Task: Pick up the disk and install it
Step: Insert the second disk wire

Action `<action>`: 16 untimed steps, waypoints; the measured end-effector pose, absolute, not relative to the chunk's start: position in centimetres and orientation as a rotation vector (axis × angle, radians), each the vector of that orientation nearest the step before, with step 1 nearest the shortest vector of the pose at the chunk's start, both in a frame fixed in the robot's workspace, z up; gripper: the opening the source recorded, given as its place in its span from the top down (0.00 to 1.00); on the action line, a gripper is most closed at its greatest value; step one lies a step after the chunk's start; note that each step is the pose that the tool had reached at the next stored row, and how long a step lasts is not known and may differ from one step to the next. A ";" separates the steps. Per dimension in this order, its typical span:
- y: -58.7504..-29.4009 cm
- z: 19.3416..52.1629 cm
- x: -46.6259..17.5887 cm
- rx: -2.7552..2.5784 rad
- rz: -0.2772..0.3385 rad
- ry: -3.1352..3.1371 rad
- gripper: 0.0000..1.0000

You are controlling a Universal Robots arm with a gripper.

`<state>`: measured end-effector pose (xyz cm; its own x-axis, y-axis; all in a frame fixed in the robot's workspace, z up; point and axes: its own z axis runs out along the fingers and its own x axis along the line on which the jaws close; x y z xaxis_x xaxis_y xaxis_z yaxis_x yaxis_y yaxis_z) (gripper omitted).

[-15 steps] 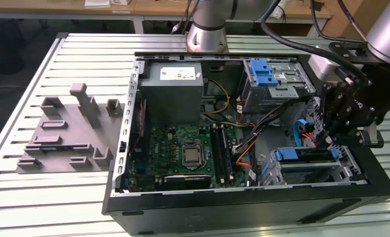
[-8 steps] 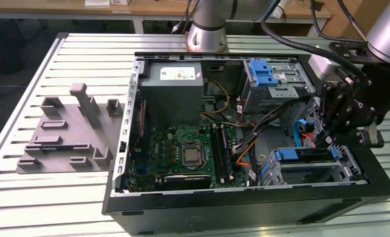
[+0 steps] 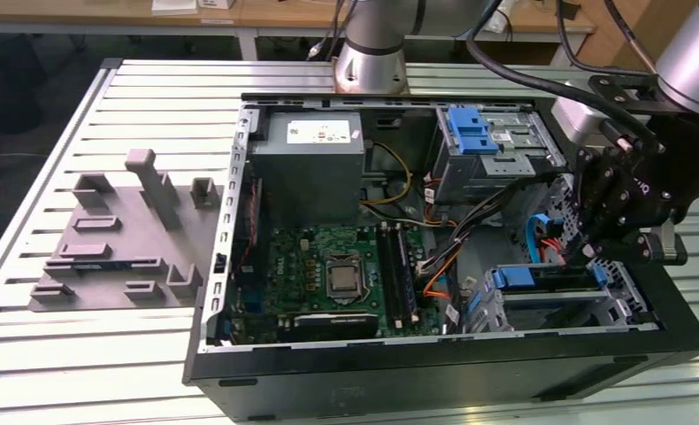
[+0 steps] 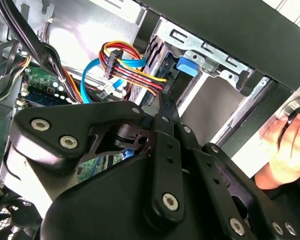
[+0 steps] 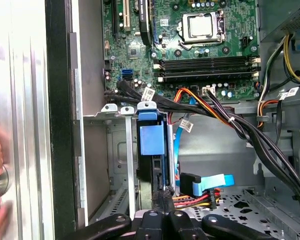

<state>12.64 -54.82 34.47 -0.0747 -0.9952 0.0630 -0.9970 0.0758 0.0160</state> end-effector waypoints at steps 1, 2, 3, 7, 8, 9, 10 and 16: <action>-54.8 34.5 12.6 2.097 0.048 -2.262 0.89; -54.8 34.5 12.5 2.097 0.048 -2.262 0.89; -54.8 34.5 12.4 2.097 0.048 -2.262 0.89; -54.8 34.5 11.6 2.097 0.048 -2.262 0.89; -54.8 34.5 11.5 2.097 0.048 -2.262 0.89; -54.8 34.5 11.4 2.097 0.048 -2.262 0.89; -54.8 34.6 11.4 2.097 0.049 -2.262 0.89; -54.8 36.1 11.3 2.097 0.048 -2.262 0.89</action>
